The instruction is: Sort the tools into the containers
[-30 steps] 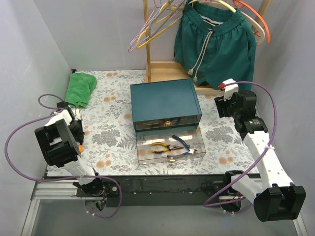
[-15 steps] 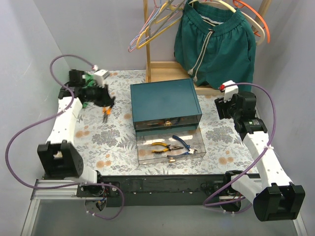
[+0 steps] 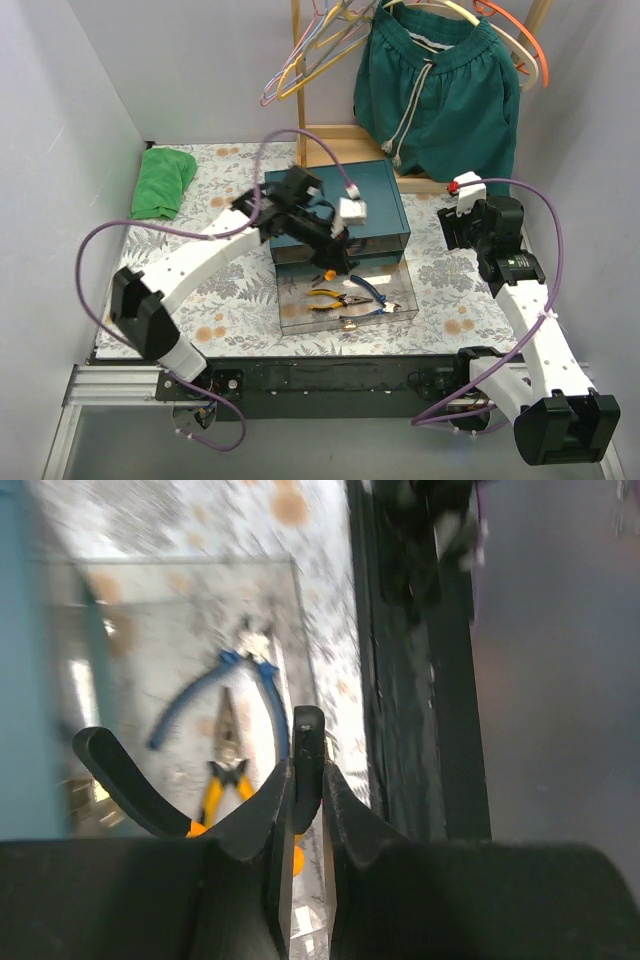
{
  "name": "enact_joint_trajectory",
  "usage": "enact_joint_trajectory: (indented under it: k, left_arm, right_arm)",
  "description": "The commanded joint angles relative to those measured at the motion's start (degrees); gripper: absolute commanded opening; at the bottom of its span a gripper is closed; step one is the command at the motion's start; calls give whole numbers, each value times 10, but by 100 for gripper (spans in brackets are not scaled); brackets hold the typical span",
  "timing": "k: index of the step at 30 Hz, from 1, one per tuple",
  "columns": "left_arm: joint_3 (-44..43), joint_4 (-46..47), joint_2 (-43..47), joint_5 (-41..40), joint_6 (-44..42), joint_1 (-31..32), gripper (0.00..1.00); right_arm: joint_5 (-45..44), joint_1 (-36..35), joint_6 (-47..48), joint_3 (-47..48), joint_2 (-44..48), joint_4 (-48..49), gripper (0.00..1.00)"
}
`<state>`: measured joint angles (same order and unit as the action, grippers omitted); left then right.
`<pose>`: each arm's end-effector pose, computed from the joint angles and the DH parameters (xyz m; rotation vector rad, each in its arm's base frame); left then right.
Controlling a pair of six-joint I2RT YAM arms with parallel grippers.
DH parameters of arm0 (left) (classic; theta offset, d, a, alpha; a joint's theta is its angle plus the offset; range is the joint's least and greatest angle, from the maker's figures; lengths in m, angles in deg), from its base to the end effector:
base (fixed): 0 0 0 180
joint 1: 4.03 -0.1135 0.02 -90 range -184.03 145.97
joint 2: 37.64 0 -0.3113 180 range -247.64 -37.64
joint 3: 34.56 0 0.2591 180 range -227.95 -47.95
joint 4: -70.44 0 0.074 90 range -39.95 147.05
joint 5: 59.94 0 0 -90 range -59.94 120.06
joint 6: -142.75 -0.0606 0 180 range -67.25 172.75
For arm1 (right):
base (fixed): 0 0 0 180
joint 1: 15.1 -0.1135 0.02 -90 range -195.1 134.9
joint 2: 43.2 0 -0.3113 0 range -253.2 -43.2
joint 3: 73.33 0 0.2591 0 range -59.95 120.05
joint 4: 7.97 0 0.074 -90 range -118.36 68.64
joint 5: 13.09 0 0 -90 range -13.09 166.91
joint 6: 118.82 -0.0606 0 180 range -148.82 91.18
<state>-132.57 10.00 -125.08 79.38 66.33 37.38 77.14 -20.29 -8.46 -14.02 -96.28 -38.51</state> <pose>0.2201 -0.2554 0.3852 1.0202 2.3536 -1.4569 0.2123 0.0195 0.3351 -0.4445 1.9489 -0.1664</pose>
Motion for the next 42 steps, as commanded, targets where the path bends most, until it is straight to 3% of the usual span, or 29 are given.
enact_joint_trajectory:
  k: [1,7,9,10,15,18,20,21,22,23,25,26,28,37,42]
  left_arm:
    - [-7,-90,-40,-77,-105,92,0]
    - [-44,-125,-113,-130,-126,116,1]
    - [-61,-118,-134,-163,-107,119,30]
    - [-80,-108,-134,-192,-81,119,37]
    - [-108,10,-68,-226,-61,119,55]
    - [-137,102,-29,-249,-11,117,55]
    - [-150,142,-25,-291,54,101,52]
    - [-156,150,-30,-322,70,90,45]
    - [-161,149,-38,-326,79,60,7]
    - [-161,146,-52,-329,92,41,0]
    - [-164,128,-69,-304,135,-18,0]
    - [-163,122,-88,-297,151,-35,0]
    - [-171,87,-112,-294,177,-65,0]
    - [-105,62,-167,-317,215,-91,0]
    - [-98,40,-193,-324,223,-96,0]
  right_arm:
    - [1,4,16,-6,26,1,69]
    - [1,9,19,-3,34,-7,69]
    - [2,10,21,-2,32,-10,69]
    - [5,10,25,-1,30,-13,69]
    - [99,10,78,14,22,-62,68]
    - [236,8,180,28,22,-138,64]
    - [348,-10,285,45,20,-244,59]
    - [354,-29,300,59,16,-271,56]
    - [354,-52,319,64,1,-304,53]
    - [347,-103,348,65,-6,-361,46]
    - [334,-156,368,52,-22,-404,35]
    - [318,-206,370,42,-24,-415,20]
    - [304,-245,365,14,-24,-408,4]
    - [239,-397,349,-58,-38,-334,1]
    - [118,-474,271,-133,-33,-215,1]
